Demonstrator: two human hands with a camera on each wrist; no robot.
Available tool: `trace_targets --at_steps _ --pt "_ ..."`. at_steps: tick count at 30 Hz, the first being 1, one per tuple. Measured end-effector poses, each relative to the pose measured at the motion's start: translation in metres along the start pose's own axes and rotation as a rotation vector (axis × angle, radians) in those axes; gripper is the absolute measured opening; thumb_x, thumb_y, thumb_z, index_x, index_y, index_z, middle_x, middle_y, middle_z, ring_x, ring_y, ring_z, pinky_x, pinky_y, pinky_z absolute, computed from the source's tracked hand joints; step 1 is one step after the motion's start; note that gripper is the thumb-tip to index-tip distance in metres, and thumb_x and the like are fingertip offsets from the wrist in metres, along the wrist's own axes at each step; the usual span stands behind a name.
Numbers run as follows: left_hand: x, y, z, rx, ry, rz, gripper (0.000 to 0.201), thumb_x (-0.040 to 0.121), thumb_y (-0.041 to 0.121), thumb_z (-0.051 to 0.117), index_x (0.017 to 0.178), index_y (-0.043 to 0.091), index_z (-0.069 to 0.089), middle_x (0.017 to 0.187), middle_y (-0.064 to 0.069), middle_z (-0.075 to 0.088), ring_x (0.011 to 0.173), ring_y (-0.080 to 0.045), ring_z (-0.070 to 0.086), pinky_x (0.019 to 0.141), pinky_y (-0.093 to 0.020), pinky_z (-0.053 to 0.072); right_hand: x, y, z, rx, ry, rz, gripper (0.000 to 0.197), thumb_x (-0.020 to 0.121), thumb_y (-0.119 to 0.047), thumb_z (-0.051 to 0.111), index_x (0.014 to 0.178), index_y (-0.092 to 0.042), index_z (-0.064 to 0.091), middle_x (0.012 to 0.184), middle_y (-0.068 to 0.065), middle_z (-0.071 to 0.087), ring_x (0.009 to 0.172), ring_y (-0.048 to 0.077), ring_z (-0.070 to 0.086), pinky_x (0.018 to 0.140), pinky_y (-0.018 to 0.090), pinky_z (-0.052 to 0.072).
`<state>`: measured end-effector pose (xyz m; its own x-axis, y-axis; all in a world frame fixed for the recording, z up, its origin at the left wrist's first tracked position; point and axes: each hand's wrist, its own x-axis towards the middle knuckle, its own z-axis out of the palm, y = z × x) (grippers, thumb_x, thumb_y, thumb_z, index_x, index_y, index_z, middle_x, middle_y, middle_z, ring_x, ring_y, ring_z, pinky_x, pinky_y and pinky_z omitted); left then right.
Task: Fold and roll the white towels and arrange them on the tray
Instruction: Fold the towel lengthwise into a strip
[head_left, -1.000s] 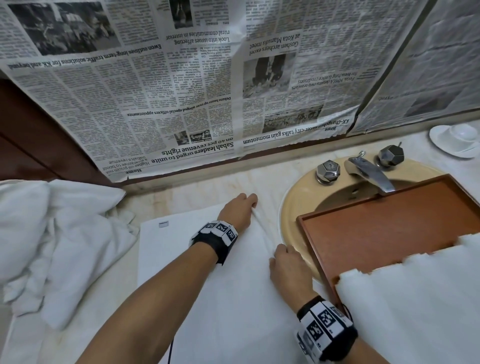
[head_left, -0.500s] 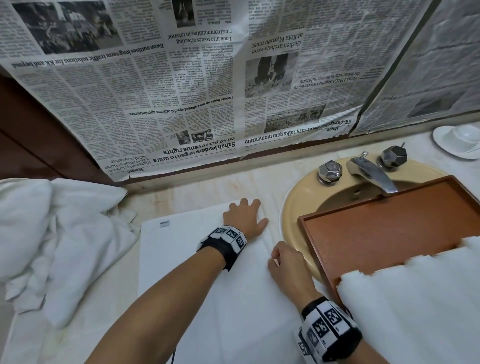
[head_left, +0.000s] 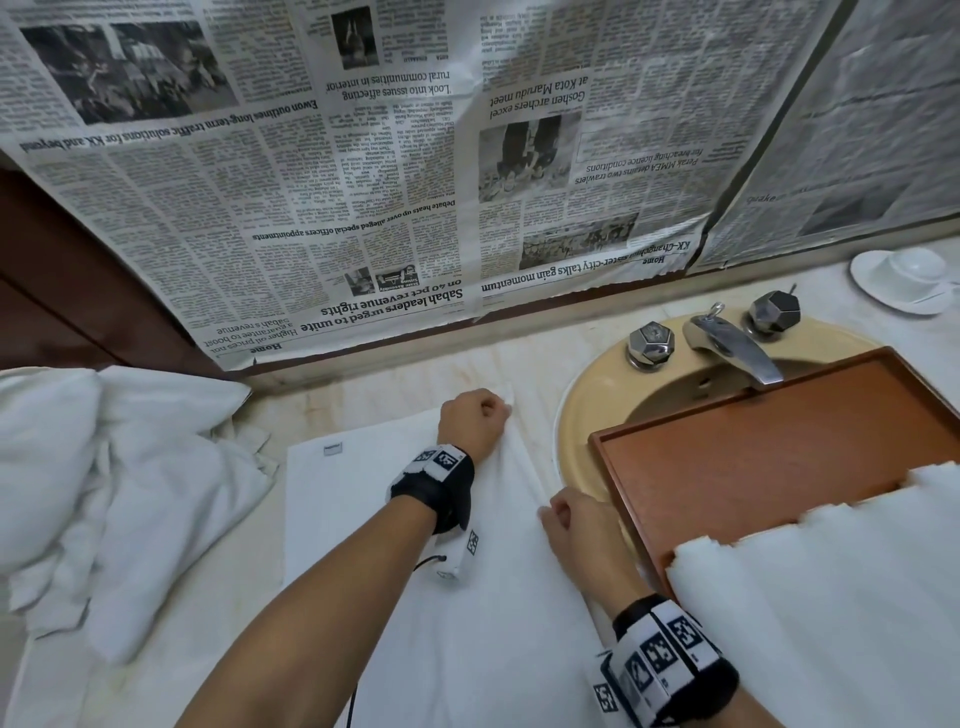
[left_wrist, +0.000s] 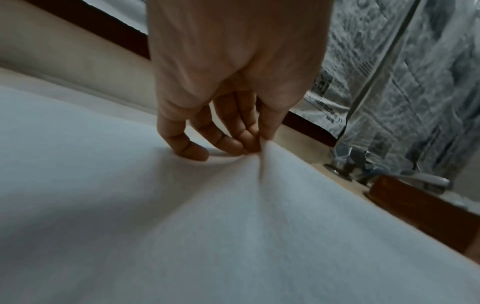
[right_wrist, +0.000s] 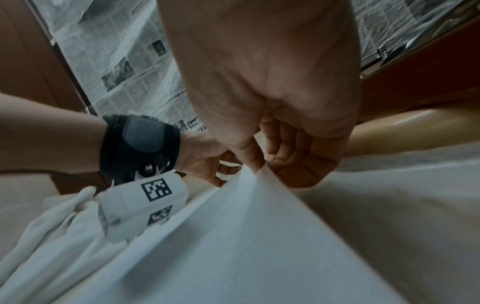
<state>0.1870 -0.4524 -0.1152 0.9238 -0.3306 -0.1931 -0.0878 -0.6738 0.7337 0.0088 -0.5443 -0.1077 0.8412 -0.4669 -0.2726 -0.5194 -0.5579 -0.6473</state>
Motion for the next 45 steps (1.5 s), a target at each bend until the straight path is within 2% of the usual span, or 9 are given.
trace_targets --at_steps 4,8,16,19,24,30,35,41,45 --pt "0.007 0.018 -0.014 -0.148 0.116 0.032 0.016 0.093 0.027 0.066 0.094 0.014 0.074 0.08 0.004 0.067 0.081 -0.011 0.057 0.068 -0.007 0.032 0.01 -0.018 -0.017 0.105 0.078 -0.023 0.026 0.095 -0.023 0.062 0.071 -0.017 0.055 0.061 -0.008 0.052 0.057 0.005 0.046 0.054 0.013 0.038" --pt "0.011 0.03 -0.029 -0.215 0.166 0.042 0.016 0.091 0.029 0.067 0.094 0.016 0.075 0.081 0.005 0.069 0.083 -0.013 0.06 0.077 -0.018 0.038 0.009 -0.032 -0.03 0.1 0.057 -0.052 0.021 0.094 -0.022 0.063 0.075 -0.015 0.058 0.06 -0.008 0.05 0.062 0.003 0.046 0.058 0.006 0.037" --pt "-0.007 -0.018 -0.074 -0.336 0.16 -0.046 0.012 0.089 0.031 0.071 0.077 0.027 0.071 0.084 0.0 0.074 0.086 -0.02 0.07 0.078 -0.029 0.053 -0.02 -0.061 -0.017 0.068 0.0 -0.161 0.017 0.092 -0.023 0.065 0.076 -0.017 0.061 0.061 -0.006 0.057 0.055 0.007 0.049 0.051 0.015 0.038" --pt "-0.018 -0.041 -0.098 -0.358 0.178 -0.078 0.013 0.089 0.031 0.071 0.078 0.025 0.071 0.081 0.002 0.073 0.083 -0.017 0.07 0.072 -0.03 0.054 -0.032 -0.089 -0.005 0.013 -0.034 -0.254 0.015 0.093 -0.023 0.063 0.081 -0.014 0.06 0.063 -0.005 0.059 0.057 0.01 0.052 0.053 0.019 0.039" --pt "-0.037 -0.086 -0.138 -0.418 0.222 -0.142 0.016 0.09 0.027 0.07 0.085 0.013 0.072 0.08 0.0 0.072 0.072 -0.012 0.066 0.07 -0.027 0.05 -0.047 -0.137 0.028 -0.155 -0.083 -0.392 0.016 0.095 -0.024 0.057 0.086 -0.011 0.057 0.075 0.002 0.063 0.07 0.023 0.059 0.067 0.039 0.051" --pt "-0.052 -0.146 -0.158 -0.373 0.227 -0.283 0.014 0.089 0.031 0.069 0.08 0.019 0.07 0.074 0.001 0.07 0.074 -0.018 0.063 0.073 -0.033 0.051 -0.056 -0.167 0.075 -0.303 -0.187 -0.439 0.016 0.097 -0.022 0.049 0.094 -0.007 0.056 0.089 0.01 0.064 0.08 0.028 0.059 0.062 0.033 0.042" --pt "-0.063 -0.173 -0.158 -0.095 0.187 -0.307 0.018 0.093 0.032 0.062 0.092 0.016 0.071 0.086 0.0 0.073 0.086 -0.02 0.064 0.084 -0.03 0.05 -0.064 -0.166 0.112 -0.328 -0.292 -0.412 0.015 0.096 -0.018 0.047 0.092 -0.006 0.055 0.086 0.009 0.062 0.077 0.028 0.058 0.06 0.034 0.041" --pt "-0.067 -0.177 -0.156 -0.073 0.222 -0.379 0.016 0.09 0.026 0.058 0.087 0.013 0.067 0.079 0.002 0.069 0.082 -0.016 0.06 0.072 -0.021 0.04 -0.068 -0.16 0.134 -0.284 -0.352 -0.399 0.017 0.096 -0.02 0.047 0.092 -0.004 0.053 0.084 0.011 0.063 0.077 0.03 0.06 0.066 0.041 0.05" --pt "-0.065 -0.172 -0.154 -0.038 0.229 -0.4 0.03 0.092 0.039 0.054 0.08 0.012 0.061 0.075 -0.002 0.069 0.077 -0.019 0.06 0.065 -0.024 0.038 -0.068 -0.153 0.145 -0.259 -0.374 -0.411 0.018 0.097 -0.022 0.048 0.094 -0.005 0.054 0.086 0.009 0.064 0.076 0.028 0.06 0.068 0.042 0.053"
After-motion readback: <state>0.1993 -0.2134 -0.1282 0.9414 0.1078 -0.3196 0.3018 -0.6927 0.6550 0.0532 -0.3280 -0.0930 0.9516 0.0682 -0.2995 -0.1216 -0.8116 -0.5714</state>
